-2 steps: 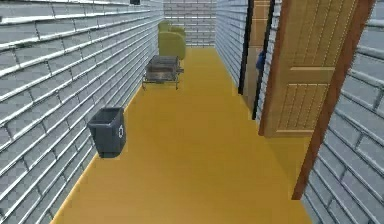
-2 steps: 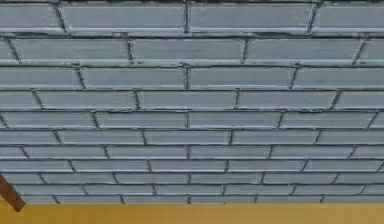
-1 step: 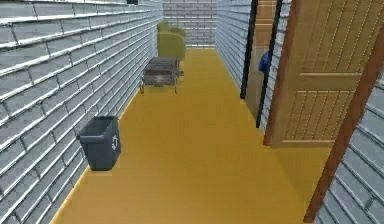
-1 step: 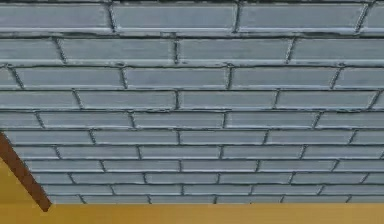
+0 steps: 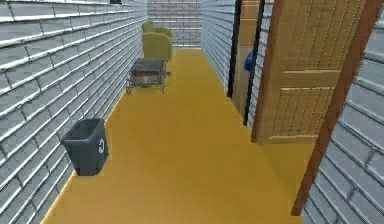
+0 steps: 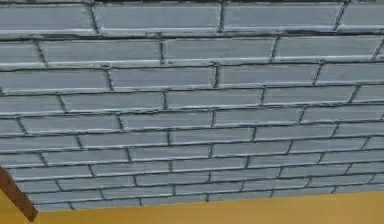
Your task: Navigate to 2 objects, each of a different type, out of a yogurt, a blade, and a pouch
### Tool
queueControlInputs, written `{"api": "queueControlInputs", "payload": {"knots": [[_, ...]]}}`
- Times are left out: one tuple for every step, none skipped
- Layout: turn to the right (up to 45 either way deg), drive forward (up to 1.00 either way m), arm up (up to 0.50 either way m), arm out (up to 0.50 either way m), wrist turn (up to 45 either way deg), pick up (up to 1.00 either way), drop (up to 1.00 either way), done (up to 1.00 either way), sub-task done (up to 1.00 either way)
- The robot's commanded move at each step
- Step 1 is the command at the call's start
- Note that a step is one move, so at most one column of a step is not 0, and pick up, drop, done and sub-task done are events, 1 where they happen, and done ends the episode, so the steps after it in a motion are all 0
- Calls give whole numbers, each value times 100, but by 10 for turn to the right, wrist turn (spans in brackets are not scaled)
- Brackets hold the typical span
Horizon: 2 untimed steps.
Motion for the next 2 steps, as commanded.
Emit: {"api": "queueControlInputs", "payload": {"knots": [[0, 100, 0, 0, 0, 0, 0, 0, 0], [0, 100, 0, 0, 0, 0, 0, 0, 0]]}}
